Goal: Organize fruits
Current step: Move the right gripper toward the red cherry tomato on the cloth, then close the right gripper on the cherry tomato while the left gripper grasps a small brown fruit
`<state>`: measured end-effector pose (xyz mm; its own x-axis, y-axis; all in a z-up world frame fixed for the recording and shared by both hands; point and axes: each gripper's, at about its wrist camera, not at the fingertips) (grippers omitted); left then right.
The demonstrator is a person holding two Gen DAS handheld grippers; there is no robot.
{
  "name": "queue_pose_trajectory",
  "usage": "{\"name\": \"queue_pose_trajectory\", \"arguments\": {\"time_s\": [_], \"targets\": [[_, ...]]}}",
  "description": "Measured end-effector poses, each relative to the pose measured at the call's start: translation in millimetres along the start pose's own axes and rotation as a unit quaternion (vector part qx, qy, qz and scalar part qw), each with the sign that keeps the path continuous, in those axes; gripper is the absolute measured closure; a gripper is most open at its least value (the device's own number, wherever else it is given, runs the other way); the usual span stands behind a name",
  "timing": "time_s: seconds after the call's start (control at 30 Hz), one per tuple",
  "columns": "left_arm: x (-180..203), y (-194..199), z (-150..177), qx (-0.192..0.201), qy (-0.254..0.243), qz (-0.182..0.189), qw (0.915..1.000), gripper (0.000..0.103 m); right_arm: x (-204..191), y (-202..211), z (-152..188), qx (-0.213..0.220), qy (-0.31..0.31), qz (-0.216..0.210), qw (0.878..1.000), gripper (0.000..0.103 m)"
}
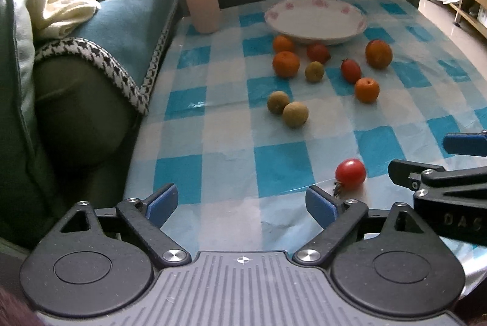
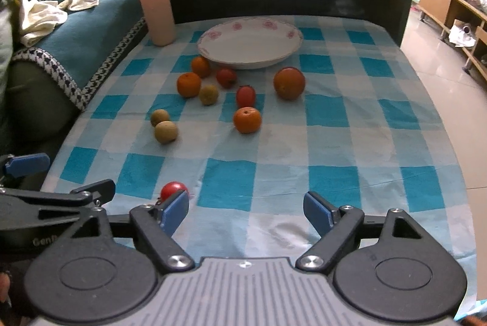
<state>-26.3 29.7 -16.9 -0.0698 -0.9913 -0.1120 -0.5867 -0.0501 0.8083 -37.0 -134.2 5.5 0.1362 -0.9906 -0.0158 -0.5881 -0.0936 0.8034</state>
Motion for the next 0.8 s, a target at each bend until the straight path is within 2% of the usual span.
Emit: {"name": "queue_pose_trajectory", "arguments": {"time_s": [0.17,0.3,0.37,0.47,0.6,0.67,0.8], "targets": [[-10.7,2.1,3.3,-0.012,0.021,-0.01,0.9997,0.01,-16.5,-3.7,1.5,0.006,0.041,-0.019,0.999,0.024],[-20.7,5.3,5.7,-0.019,0.043,-0.008,0.9988,0.011,-23.6,-12.9,-4.0,-0.002,0.06,-0.049,0.997,0.027],[-23.8,5.5,6.1,-0.023,0.052,-0.005,0.9983,0.011,-25.4,-16.3,-7.4,-0.011,0.061,-0.073,0.995,0.032],[-22.0,5.0,6.8,-0.027,0.049,-0.001,0.9984,0.01,-30.9,-18.4,-9.5,-0.016,0.074,-0.096,0.993,0.034],[-22.4,2.9,6.9,-0.03,0.051,-0.003,0.9983,0.009,-38.9,-33.2,-11.7,-0.037,0.094,-0.105,0.989,0.04],[-23.0,1.8,6.1,-0.03,0.054,-0.003,0.9981,0.01,-41.5,-40.9,-11.4,-0.051,0.099,-0.112,0.987,0.047],[-22.6,-0.1,4.7,-0.026,0.054,0.006,0.9982,0.01,-48.3,-50.5,-10.3,-0.052,0.115,-0.115,0.985,0.056]]}}
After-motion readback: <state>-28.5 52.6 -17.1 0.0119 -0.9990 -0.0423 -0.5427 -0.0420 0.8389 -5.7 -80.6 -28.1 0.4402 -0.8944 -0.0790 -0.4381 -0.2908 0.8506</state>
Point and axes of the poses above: each gripper's, at about its wrist camera, not at the fingertips, and y roughly against the way its jaws point, x to its right, z to its underside, and after that the axes turned 7 degrees about z, right-handed
